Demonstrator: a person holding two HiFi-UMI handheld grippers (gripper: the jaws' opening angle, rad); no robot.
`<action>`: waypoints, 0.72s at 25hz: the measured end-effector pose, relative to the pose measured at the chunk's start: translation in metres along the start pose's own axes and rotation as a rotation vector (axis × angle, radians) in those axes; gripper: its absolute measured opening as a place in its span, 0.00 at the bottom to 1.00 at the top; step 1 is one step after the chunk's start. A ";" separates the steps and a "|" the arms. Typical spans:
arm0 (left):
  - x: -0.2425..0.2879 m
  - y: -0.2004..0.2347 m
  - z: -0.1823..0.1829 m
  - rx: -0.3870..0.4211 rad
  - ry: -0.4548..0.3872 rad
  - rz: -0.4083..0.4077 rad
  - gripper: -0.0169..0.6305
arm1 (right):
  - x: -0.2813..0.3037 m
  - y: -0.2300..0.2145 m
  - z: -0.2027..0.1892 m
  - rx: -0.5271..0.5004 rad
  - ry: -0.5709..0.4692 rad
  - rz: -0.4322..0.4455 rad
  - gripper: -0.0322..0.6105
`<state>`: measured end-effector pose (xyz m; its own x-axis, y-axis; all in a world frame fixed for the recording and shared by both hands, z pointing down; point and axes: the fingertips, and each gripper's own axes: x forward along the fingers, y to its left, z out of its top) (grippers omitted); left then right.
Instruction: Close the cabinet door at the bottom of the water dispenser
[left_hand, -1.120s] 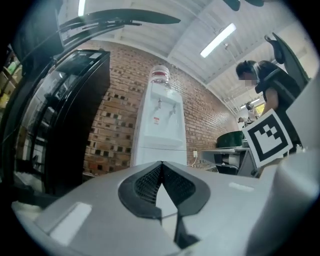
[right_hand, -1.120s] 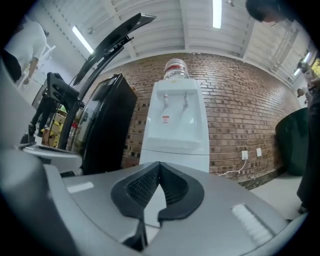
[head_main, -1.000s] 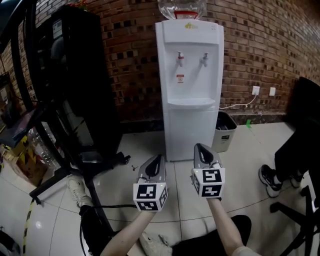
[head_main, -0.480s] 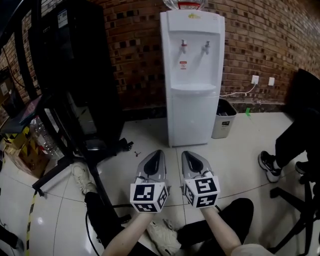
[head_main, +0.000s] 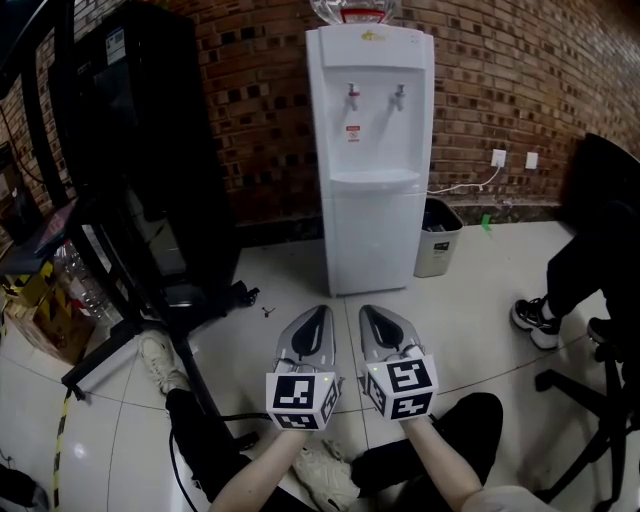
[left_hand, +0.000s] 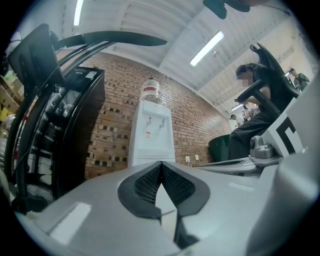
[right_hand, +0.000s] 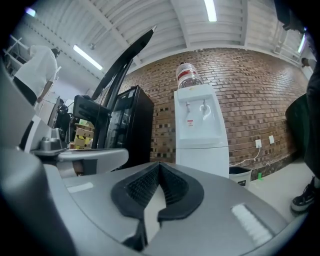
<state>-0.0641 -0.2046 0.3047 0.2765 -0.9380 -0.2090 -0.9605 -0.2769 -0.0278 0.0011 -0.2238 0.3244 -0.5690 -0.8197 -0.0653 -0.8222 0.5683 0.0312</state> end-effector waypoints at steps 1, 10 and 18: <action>0.000 -0.001 -0.001 -0.002 0.000 -0.002 0.04 | 0.000 -0.001 -0.001 -0.003 0.000 -0.004 0.05; 0.001 -0.007 -0.008 0.000 0.015 -0.004 0.04 | -0.005 -0.007 -0.017 -0.023 0.026 -0.034 0.05; 0.006 -0.005 -0.011 -0.003 0.016 -0.002 0.04 | -0.003 -0.005 -0.017 -0.031 0.012 -0.023 0.05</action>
